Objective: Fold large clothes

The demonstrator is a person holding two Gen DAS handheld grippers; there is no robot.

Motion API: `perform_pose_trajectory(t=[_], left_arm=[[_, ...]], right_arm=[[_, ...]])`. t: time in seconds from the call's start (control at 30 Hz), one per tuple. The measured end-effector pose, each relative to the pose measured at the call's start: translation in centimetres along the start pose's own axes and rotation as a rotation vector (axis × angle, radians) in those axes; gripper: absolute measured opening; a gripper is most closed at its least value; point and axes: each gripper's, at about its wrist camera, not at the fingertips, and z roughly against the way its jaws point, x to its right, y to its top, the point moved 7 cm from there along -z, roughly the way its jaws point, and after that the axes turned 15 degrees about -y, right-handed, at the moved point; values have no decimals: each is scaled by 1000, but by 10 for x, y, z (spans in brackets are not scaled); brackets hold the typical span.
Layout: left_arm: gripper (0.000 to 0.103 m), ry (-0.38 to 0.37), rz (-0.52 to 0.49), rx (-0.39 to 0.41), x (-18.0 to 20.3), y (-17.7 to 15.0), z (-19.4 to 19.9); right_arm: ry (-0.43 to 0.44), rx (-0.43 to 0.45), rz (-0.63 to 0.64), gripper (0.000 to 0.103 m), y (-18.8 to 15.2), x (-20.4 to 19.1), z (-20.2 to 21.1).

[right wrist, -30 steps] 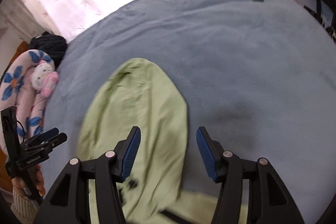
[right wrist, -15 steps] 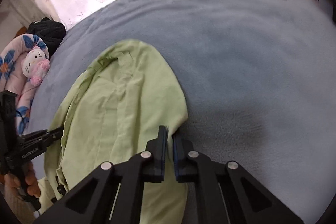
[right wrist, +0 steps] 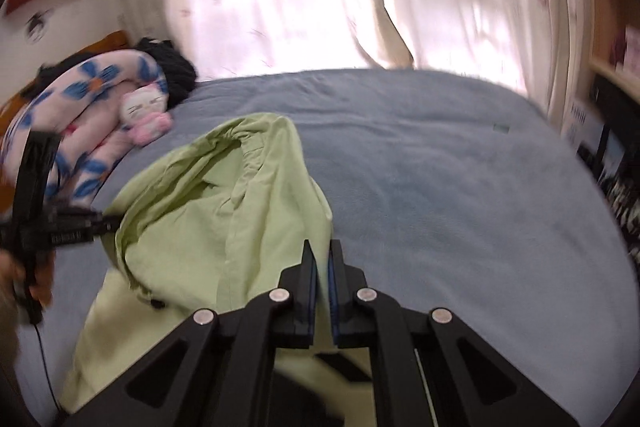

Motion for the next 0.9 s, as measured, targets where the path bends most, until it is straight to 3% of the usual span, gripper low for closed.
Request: perform_pose_trajectory(t=[0.1,0.3,0.5,0.6,0.67,0.73,0.9], left_arm=[[5,-14,-17,-5,13,-41,43],[6,20,30,-72,17,-135,89],[6,19,96,-87,18,-172,126],[9,4,101,-83,39,-182,144],[14,-7,83,-85,55,-186,150],[26,-10,64,-90,67,-189,153],[43,-54,72,-113,82,-207,128]], right_arm=[[-26,5,70,5,-33,-4,43],[-42,-96,155,9,-101,-2,98],[-43,-179,114,9,-127,-1,127],[-3,-240,56,11,-136,-4,138],[39,-275,4,21,-142,-5,147],[59,-291,-37,45,-147,-6,154],[122,-337,-117,50,-172,-16,153]])
